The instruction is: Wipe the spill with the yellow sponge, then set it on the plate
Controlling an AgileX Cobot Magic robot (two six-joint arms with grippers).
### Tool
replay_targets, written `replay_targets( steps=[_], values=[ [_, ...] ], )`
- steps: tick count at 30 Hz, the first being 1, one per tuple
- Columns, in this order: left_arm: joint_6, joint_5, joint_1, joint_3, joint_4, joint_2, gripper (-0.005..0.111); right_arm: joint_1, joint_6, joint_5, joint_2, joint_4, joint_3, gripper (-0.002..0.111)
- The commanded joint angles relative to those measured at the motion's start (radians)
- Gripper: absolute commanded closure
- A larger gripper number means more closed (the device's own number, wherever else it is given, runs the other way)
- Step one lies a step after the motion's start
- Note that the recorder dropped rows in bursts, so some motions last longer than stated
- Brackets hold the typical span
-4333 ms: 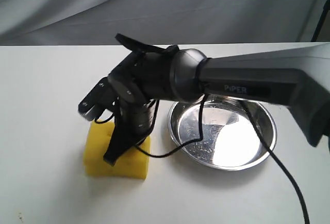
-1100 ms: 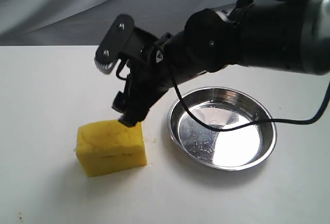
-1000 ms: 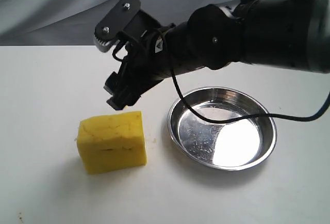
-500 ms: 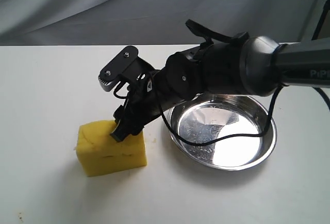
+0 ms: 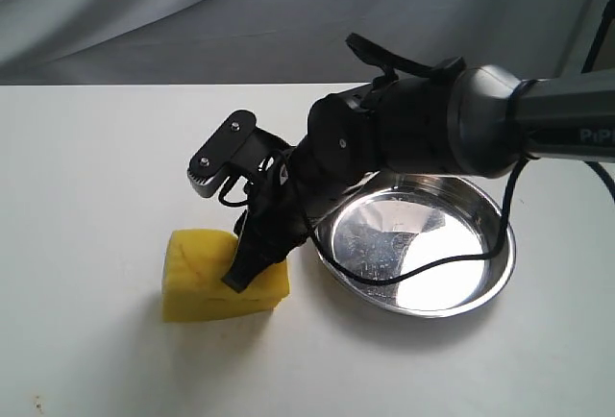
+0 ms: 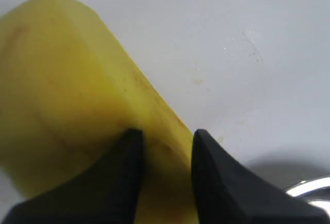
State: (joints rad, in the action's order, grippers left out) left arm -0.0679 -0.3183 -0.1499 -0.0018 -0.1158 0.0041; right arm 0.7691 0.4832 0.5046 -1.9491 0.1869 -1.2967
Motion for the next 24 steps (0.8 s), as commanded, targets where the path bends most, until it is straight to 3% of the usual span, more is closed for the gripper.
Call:
replay_targets(
  steps=[1,6,19,22,24],
  values=[
    [-0.004,0.004,0.004,0.002,0.001,-0.004,0.107,-0.001,0.030,0.067,0.001,-0.020,0.003,0.094],
    [-0.004,0.004,0.004,0.002,0.001,-0.004,0.107,-0.001,0.032,0.160,0.001,-0.020,0.003,0.108],
    [-0.004,0.004,0.004,0.002,0.001,-0.004,0.107,-0.001,0.070,0.425,0.001,0.074,0.003,0.108],
    [-0.004,0.004,0.004,0.002,0.001,-0.004,0.107,-0.001,0.070,0.432,0.001,0.106,0.003,0.097],
    [-0.004,0.004,0.004,0.002,0.001,-0.004,0.107,-0.001,0.070,0.432,0.001,0.130,0.003,0.076]
  ],
)
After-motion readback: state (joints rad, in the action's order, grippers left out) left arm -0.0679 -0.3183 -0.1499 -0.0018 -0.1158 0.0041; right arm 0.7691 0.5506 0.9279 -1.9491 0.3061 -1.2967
